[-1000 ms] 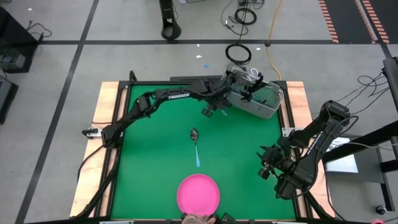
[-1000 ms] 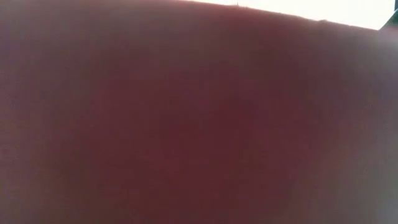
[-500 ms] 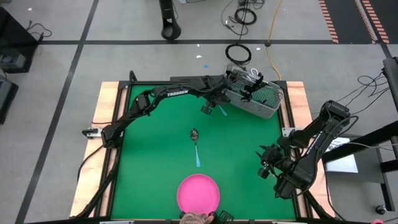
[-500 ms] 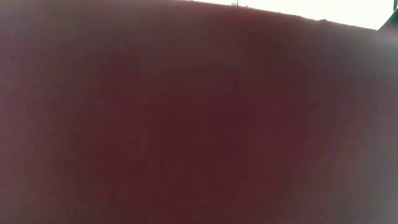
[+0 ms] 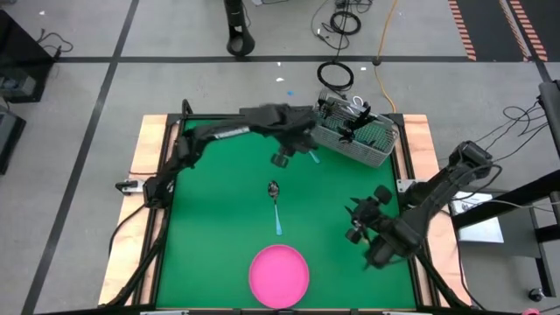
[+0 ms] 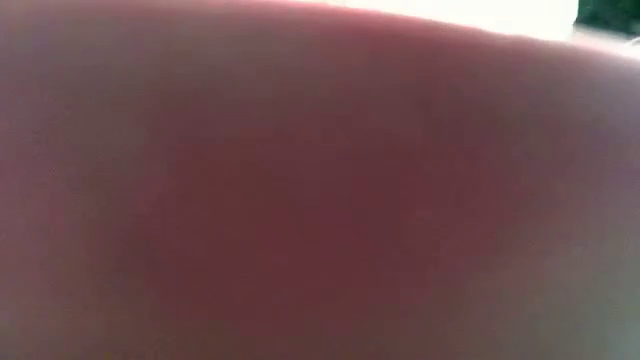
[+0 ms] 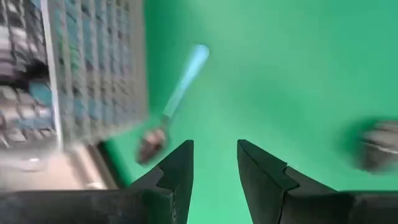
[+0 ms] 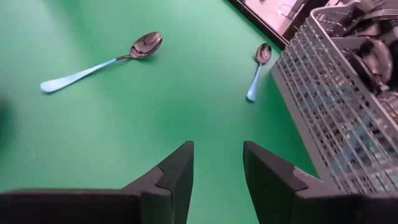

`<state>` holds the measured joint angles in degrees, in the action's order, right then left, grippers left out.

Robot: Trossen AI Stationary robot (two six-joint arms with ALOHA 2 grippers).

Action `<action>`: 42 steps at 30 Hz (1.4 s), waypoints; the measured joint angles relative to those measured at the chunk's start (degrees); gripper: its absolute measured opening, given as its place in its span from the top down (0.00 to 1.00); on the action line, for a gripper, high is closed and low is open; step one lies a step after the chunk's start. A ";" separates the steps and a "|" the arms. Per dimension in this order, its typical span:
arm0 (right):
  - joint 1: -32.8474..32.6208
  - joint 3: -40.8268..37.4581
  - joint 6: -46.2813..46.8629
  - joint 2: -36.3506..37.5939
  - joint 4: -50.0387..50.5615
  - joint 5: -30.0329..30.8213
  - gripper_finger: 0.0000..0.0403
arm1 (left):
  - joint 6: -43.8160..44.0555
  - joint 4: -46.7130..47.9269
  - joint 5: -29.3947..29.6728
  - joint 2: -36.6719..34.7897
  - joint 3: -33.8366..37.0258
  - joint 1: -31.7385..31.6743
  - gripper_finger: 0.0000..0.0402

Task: Sort silverware
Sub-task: Put the blue spoon into the utensil holder

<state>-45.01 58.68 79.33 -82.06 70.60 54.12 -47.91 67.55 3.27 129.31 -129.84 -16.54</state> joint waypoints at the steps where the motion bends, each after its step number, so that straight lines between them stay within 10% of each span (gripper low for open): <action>1: 1.66 -0.42 -2.59 0.00 -2.03 0.03 0.68 | 1.79 2.47 -2.23 -1.23 0.00 -0.81 0.69; 6: 10.35 -6.42 -16.85 0.45 -12.58 0.13 0.70 | 9.51 14.75 -22.04 -5.98 4.16 -12.08 0.69; 12: 24.72 -16.67 -35.08 8.92 -37.26 -11.06 0.75 | 11.55 7.08 -36.87 -10.45 22.45 -23.01 0.69; 17: 40.42 -18.16 -56.69 10.24 -63.66 -30.27 0.76 | 10.46 1.67 -37.17 -14.57 34.99 -24.37 0.69; 24: 56.57 -13.08 -60.88 -0.16 -65.92 -35.82 0.76 | 10.36 -5.51 -37.82 -25.60 45.99 -23.93 0.69; 42: 63.06 4.89 -55.52 -27.73 -55.00 -28.51 0.76 | 14.50 -13.14 -37.67 -39.16 51.54 -22.70 0.69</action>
<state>18.05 63.57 23.82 -109.79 15.60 25.60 -33.41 54.40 -34.39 90.15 -78.30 -39.24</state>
